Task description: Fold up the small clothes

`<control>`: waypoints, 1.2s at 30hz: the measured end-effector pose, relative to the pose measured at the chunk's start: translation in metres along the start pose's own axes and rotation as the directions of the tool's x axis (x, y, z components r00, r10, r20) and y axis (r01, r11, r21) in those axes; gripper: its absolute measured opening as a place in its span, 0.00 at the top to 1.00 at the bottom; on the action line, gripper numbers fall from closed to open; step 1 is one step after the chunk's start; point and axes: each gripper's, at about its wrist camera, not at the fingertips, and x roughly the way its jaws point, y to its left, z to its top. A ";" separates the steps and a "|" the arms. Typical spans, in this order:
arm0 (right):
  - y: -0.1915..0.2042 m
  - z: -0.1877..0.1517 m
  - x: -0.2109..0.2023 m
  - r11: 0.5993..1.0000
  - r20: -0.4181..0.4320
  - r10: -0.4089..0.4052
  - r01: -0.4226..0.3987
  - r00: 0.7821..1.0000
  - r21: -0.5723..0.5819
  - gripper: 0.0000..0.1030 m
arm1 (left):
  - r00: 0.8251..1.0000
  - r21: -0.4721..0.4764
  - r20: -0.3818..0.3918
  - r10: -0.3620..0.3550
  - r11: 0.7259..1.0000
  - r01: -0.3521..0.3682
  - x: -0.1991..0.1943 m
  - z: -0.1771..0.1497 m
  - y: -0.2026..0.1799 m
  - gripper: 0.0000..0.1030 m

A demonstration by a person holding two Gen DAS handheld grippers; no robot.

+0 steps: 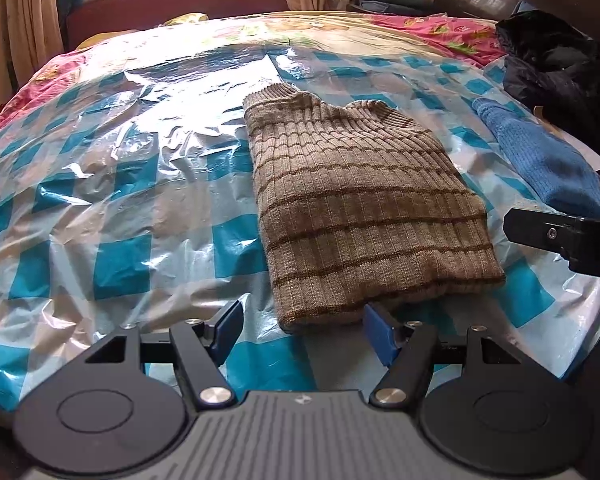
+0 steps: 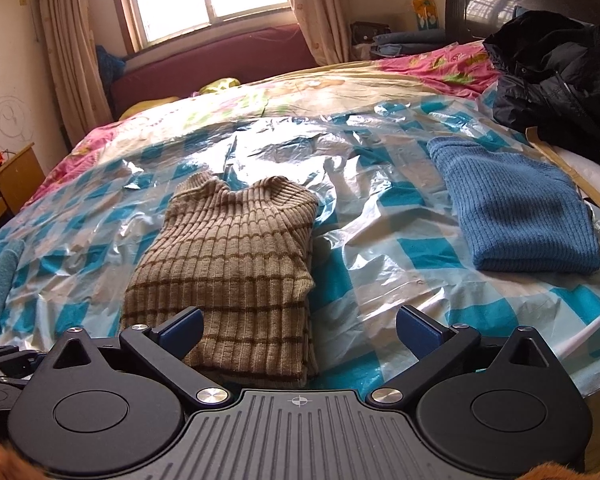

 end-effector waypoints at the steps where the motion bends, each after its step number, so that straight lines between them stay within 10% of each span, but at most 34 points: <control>1: 0.001 0.000 0.000 1.000 -0.005 0.000 0.000 1.000 -0.004 0.00 | 1.000 0.001 -0.003 -0.001 1.000 0.001 0.000 0.000 0.000 0.32; 36: 0.022 -0.020 0.003 0.998 -0.218 -0.049 0.040 0.975 -0.048 0.00 | 0.994 -0.025 -0.106 0.010 1.000 -0.013 0.009 -0.009 0.005 0.13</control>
